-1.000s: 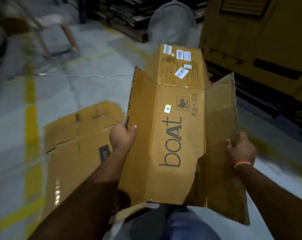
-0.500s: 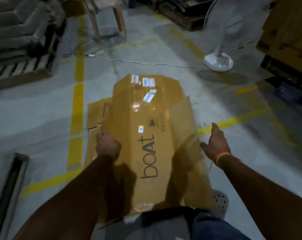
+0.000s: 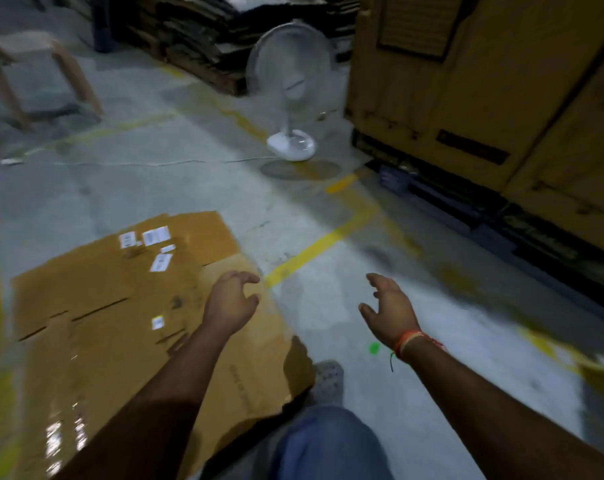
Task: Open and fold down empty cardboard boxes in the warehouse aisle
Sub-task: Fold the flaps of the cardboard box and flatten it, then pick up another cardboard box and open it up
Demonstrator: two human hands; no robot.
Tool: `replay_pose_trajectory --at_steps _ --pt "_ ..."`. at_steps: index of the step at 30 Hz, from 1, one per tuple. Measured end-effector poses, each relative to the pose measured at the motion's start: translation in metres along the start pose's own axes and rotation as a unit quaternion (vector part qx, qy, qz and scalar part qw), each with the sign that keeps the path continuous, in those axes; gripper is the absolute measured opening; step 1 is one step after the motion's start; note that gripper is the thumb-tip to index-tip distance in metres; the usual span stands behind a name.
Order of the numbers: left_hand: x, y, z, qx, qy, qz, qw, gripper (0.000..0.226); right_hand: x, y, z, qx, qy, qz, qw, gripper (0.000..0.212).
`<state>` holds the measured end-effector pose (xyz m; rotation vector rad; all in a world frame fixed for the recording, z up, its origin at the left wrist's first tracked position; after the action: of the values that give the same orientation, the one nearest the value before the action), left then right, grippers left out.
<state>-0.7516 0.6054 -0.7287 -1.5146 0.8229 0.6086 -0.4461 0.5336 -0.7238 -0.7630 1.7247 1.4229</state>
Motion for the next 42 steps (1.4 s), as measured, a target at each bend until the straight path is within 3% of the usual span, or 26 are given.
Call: replay_pose_trajectory --at_steps 5,10,17,20,25,34,37,42 --pt "0.069 -0.176 -0.030 0.163 0.086 -0.044 0.982 0.029 -0.112 -0.103 -0.093 0.097 -0.083 0.009 0.992 0.054" --pt "0.135 -0.346 -0.105 0.302 0.150 -0.071 0.939 0.031 -0.207 -0.197 -0.207 0.204 -0.178 0.044 0.962 0.048" --pt "0.227 -0.512 -0.231 0.398 0.245 -0.112 0.877 0.028 -0.294 -0.292 -0.351 0.320 -0.293 0.061 0.899 0.045" --pt "0.267 -0.557 -0.282 0.425 0.290 -0.113 0.850 0.028 -0.312 -0.332 -0.396 0.367 -0.361 0.118 0.849 0.041" --pt "0.338 -0.609 -0.351 0.439 0.370 -0.119 0.810 0.024 -0.311 -0.392 -0.458 0.425 -0.481 0.218 0.735 0.029" --pt "0.468 -0.708 -0.416 0.479 0.392 -0.139 0.773 0.028 -0.365 -0.496 -0.534 0.484 -0.664 0.220 0.526 0.037" --pt "0.508 -0.749 -0.422 0.497 0.369 -0.114 0.777 0.033 -0.371 -0.533 -0.546 0.500 -0.678 0.225 0.489 0.045" --pt "0.572 -0.835 -0.432 0.583 0.339 -0.040 0.737 0.046 -0.379 -0.603 -0.562 0.517 -0.670 0.261 0.465 0.056"
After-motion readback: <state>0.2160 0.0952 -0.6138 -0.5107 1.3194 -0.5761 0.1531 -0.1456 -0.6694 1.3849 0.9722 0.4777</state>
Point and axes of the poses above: each hand's wrist, its own z-axis towards the middle knuckle, its own x-axis out of the palm, y = z × x, the point moved 8 cm from there along z, towards the middle knuckle, and after that the axes turned 3 degrees about -z, right-handed, at the moved point
